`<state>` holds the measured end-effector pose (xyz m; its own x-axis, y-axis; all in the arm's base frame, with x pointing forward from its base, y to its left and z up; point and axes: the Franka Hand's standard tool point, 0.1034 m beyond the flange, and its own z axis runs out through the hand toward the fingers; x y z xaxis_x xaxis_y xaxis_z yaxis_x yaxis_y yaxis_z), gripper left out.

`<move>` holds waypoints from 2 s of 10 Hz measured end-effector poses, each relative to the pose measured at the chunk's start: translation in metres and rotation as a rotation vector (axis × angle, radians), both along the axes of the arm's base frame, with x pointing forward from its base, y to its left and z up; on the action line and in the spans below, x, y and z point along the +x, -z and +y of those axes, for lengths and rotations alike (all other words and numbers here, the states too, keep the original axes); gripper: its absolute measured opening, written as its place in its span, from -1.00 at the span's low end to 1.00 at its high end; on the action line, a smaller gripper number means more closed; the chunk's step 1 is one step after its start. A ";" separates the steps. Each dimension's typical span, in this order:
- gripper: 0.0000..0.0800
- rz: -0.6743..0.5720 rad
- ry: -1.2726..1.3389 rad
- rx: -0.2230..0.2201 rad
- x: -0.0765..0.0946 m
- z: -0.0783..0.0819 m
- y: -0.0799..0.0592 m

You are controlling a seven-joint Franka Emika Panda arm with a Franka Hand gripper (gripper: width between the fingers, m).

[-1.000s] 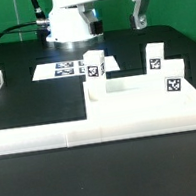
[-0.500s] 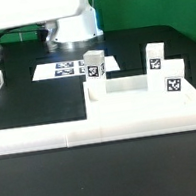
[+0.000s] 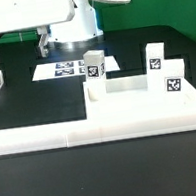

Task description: Assemble square table

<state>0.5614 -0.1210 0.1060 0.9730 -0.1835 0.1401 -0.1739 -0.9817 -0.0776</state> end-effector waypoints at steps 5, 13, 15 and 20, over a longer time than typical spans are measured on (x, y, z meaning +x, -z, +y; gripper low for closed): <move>0.62 0.103 -0.052 0.042 -0.083 -0.090 0.041; 0.62 0.401 -0.014 0.059 -0.119 -0.083 0.062; 0.62 0.502 -0.026 0.077 -0.134 -0.088 0.076; 0.62 0.754 -0.050 0.195 -0.140 -0.079 0.080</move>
Offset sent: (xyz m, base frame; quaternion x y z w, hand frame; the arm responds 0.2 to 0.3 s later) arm -0.0762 -0.0642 -0.0388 0.0677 -0.0463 -0.0502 0.9954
